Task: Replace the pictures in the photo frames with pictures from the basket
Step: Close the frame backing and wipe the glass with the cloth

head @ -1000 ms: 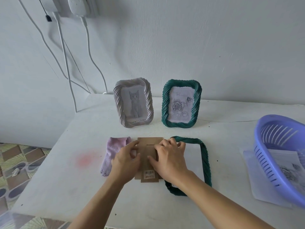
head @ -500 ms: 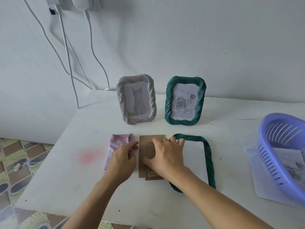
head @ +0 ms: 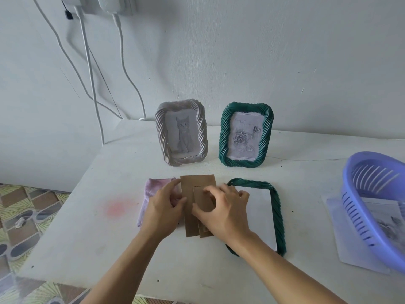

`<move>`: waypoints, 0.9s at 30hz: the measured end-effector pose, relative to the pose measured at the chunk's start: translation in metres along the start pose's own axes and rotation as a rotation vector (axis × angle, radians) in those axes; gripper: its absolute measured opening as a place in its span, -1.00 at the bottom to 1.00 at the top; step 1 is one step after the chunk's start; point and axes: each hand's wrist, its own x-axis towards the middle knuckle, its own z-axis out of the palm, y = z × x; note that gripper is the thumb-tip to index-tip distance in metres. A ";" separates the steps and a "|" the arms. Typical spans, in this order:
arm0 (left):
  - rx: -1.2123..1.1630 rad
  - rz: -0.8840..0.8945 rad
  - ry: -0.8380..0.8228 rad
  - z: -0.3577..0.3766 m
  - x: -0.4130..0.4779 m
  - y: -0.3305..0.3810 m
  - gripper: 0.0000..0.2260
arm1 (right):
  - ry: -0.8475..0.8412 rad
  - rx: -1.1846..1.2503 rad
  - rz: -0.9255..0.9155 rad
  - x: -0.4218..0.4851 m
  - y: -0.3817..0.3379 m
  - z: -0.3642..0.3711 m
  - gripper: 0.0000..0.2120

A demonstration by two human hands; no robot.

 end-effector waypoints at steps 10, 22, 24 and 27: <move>-0.311 0.041 0.135 0.002 -0.003 -0.002 -0.56 | -0.026 0.023 -0.097 0.004 0.005 -0.014 -0.38; -0.176 0.266 0.056 0.007 -0.001 0.049 -0.67 | 0.100 0.448 -0.027 0.016 0.033 -0.069 -0.48; -0.125 0.333 -0.030 0.016 -0.002 0.054 -0.61 | 0.093 0.405 -0.027 0.012 0.050 -0.081 -0.51; -0.001 0.424 -0.108 0.030 -0.005 0.059 -0.54 | 0.064 0.336 -0.032 0.003 0.075 -0.094 -0.58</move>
